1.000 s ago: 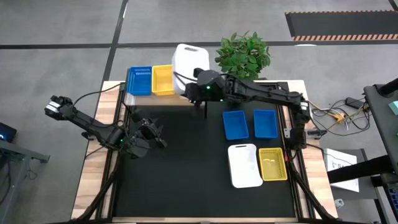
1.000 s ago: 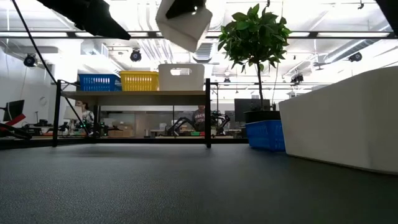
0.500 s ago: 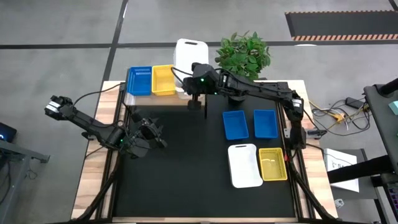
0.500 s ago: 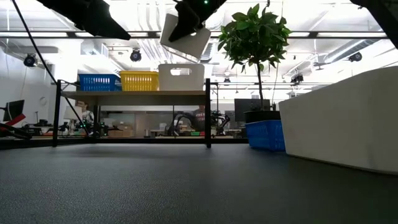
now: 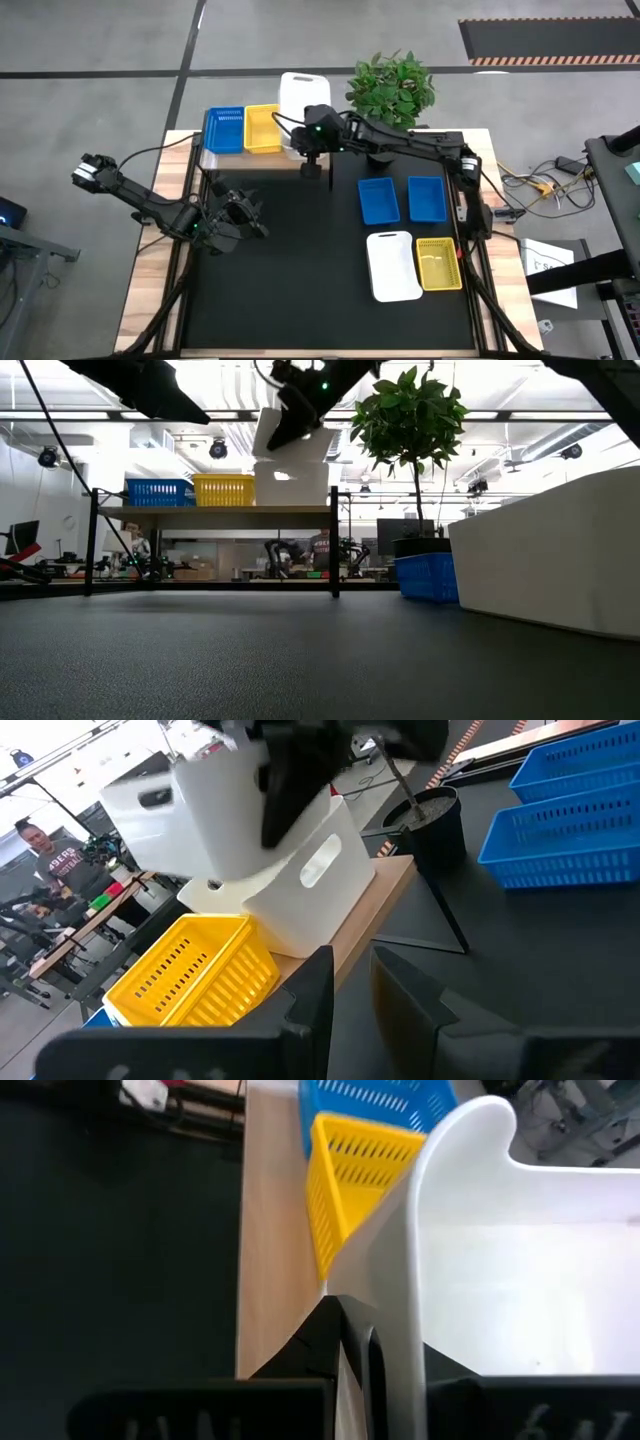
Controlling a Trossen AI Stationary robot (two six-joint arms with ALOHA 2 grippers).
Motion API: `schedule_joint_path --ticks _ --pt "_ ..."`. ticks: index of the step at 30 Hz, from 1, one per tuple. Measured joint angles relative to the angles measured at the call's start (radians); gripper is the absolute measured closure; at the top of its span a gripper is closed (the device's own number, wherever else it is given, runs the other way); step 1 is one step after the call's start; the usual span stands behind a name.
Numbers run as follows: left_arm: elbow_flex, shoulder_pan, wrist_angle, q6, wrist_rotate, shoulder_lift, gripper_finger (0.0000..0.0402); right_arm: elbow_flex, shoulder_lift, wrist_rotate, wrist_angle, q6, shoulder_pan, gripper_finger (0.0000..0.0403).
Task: Stack baskets on shelf by color
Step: Stack the left white bin into the white bin on the shelf
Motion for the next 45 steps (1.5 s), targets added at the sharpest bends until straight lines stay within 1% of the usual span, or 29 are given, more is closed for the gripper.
schedule_joint_path --ticks 10,13,15,28,35,39,45 --pt "0.0 0.0 0.0 0.0 0.0 0.0 0.0347 0.002 0.021 0.004 0.005 0.01 0.0 0.0393" --pt "0.0 0.0 0.0 0.0 0.0 0.0 0.0347 0.006 0.021 0.036 0.001 0.011 0.0 0.0385" --pt "0.0 0.0 0.0 0.0 0.0 0.0 0.0347 0.008 0.019 0.054 0.0 0.011 0.0 0.0376" --pt "0.0 0.0 0.0 0.0 0.0 0.0 0.0347 0.008 0.017 0.056 -0.006 0.008 0.0 0.0289" --pt "0.0 0.0 0.0 0.0 0.0 0.0 0.0347 0.008 0.001 0.056 -0.008 0.007 0.0 0.0249" --pt "0.0 0.0 0.0 0.0 0.0 0.0 0.0347 0.008 -0.029 0.056 -0.014 0.01 0.005 0.0236" --pt "0.0 0.0 0.0 0.0 0.0 0.0 0.0347 0.008 -0.064 0.054 -0.015 0.009 0.01 0.0238"
